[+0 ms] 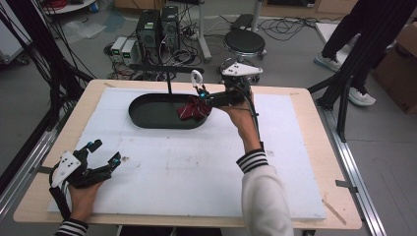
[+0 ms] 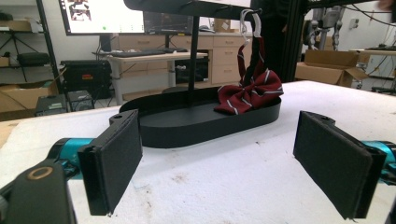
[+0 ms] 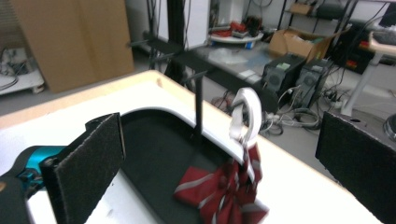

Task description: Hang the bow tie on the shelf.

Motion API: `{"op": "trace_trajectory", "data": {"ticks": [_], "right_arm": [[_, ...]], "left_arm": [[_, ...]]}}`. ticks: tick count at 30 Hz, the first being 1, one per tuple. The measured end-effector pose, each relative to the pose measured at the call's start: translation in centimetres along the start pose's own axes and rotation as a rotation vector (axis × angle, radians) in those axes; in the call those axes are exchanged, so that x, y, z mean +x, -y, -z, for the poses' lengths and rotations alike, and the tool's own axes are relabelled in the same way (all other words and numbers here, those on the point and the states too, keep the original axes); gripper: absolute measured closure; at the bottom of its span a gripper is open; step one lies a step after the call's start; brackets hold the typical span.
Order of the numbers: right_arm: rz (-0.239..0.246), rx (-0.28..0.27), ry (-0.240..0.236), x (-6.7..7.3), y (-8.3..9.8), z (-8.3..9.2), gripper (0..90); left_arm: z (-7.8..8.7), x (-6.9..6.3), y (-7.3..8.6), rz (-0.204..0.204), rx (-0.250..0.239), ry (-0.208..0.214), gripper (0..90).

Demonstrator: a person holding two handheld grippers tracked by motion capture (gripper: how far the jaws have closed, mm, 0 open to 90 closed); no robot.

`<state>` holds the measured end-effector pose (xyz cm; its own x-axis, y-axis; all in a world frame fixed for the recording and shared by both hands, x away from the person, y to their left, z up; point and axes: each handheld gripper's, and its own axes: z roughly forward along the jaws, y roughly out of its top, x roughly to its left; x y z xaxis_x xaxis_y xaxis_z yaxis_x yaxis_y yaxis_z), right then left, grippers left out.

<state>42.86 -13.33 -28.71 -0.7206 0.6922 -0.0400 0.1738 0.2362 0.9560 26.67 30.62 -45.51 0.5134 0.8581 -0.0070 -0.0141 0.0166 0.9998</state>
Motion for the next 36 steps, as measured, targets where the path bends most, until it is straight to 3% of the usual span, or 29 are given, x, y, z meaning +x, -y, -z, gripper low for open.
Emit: {"op": "trace_trajectory", "data": {"ticks": [2,4,7,10,15,19,23,26,30,36], "right_arm": [[0.004,-0.03,-0.003,0.4,0.3,1.5,0.4],[-0.004,-0.02,-0.016,0.7,0.4,3.0,0.4],[0.011,-0.081,-0.011,1.5,1.3,5.6,0.4],[0.031,-0.093,0.023,2.3,3.0,8.2,0.4],[0.048,-0.128,0.13,3.9,7.9,12.4,0.5],[0.015,-0.179,0.187,4.9,13.1,14.7,0.5],[-0.023,-0.222,0.222,5.5,18.0,15.3,0.5],[-0.054,-0.257,0.236,5.6,20.5,14.9,0.5],[-0.067,-0.223,0.245,5.4,21.4,14.4,0.5],[-0.052,-0.252,0.253,5.5,21.6,14.5,0.5]], "left_arm": [[0.0,0.0,0.0,0.0,0.0,-0.001,15.9],[0.0,0.0,0.0,-0.001,0.0,-0.001,15.8],[0.0,0.0,0.0,-0.001,0.0,-0.001,15.8],[0.0,0.0,0.0,-0.007,0.003,-0.002,15.8],[-0.1,-0.1,0.0,-0.01,0.005,-0.007,15.8],[-0.1,-0.2,0.0,-0.012,0.007,-0.008,15.9],[0.0,-0.2,0.0,-0.016,0.006,-0.012,15.8],[0.0,-0.2,0.0,-0.018,0.004,-0.016,15.9],[0.0,-0.2,0.0,-0.017,0.001,-0.019,15.8],[0.0,-0.2,0.0,-0.017,0.0,-0.022,15.8]]}}
